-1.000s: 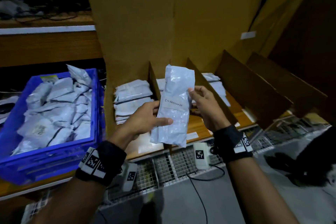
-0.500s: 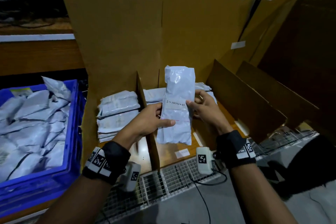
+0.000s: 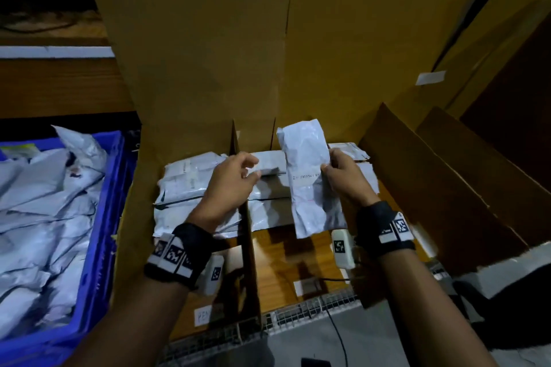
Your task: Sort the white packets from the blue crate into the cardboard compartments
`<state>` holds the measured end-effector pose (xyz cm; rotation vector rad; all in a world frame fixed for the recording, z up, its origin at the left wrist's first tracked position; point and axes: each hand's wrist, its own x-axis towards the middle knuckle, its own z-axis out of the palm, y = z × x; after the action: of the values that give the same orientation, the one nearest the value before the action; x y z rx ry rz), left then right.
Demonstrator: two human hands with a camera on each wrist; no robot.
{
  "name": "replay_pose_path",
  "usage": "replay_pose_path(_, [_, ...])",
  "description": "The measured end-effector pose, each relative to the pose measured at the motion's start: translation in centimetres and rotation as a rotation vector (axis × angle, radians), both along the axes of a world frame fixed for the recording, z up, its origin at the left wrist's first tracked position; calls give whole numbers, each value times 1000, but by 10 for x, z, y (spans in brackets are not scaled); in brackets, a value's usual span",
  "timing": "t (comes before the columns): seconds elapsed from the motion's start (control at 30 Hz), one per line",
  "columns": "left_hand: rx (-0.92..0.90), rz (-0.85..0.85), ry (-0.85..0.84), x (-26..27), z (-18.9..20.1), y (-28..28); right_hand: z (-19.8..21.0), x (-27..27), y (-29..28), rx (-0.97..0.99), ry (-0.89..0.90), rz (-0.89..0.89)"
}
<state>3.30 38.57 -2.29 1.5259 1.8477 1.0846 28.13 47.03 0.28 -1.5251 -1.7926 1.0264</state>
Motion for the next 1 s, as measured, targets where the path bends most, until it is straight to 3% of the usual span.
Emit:
replay_pose_path(0.07, [-20,11,190,-2,-16,12,-12,-7,20,4,-108,36])
replay_pose_path(0.13, [-101,-2,273,-3,-33,23,-24,-16,40,-5,-215,84])
replay_pose_path(0.43, [-275,35,299,0,-74,36,-89,-82,122,-82,-643,469])
replay_pose_path(0.67, [-275,71,343,10,-64,29,-140,-112,153,-35,-928,681])
replay_pose_path(0.77, [-275,72,348,13,-64,32,-156,-108,151,143,-944,663])
replay_pose_path(0.87, [-295,79,361,13,-65,29,-170,-94,134,343,-752,525])
replay_pose_path(1.0, [-289,86,358,17,-61,30,-196,-85,102,288,-724,494])
